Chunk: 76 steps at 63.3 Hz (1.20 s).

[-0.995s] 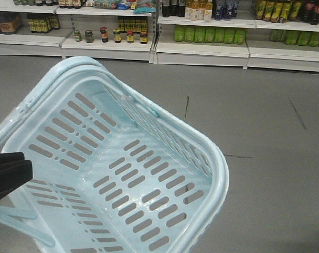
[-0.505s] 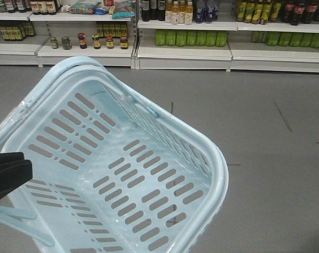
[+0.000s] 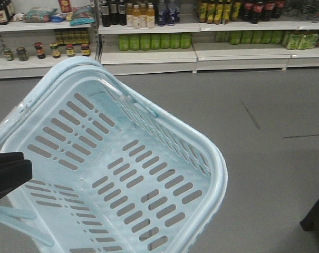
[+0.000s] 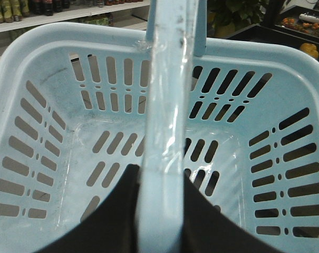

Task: Pick three apples into basket with both arms
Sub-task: 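Drive the base across the aisle carrying the basket in the left gripper, then turn the base toward the apple and orange table holding the basket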

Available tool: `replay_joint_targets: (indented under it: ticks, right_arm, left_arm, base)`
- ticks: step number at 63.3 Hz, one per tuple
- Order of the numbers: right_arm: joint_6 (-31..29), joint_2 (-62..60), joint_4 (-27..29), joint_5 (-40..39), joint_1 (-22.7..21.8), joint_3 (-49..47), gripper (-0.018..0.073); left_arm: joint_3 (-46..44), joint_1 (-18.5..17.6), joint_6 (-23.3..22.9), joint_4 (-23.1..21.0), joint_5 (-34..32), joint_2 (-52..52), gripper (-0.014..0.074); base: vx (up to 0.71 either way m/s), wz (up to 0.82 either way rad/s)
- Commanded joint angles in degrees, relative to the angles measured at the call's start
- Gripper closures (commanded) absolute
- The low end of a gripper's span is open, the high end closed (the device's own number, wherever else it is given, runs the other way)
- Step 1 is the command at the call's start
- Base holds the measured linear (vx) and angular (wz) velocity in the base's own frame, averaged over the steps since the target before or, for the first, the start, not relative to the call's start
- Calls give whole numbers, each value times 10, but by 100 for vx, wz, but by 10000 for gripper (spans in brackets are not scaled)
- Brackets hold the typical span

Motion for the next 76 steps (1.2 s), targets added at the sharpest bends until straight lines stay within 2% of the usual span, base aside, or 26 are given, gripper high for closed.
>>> replay_joint_targets:
  ticks: [1,76]
  right_arm:
    - [-4,-7,-7,-41,-3,7,564]
    - [-4,-7,-7,-41,-3,7,564]
  left_arm:
    - [-15,-2,-6,-29,-47,-1,603]
    - [-15,-2,-6,-29,-47,-1,603]
  base:
    - [16,-41]
    - [12,-45]
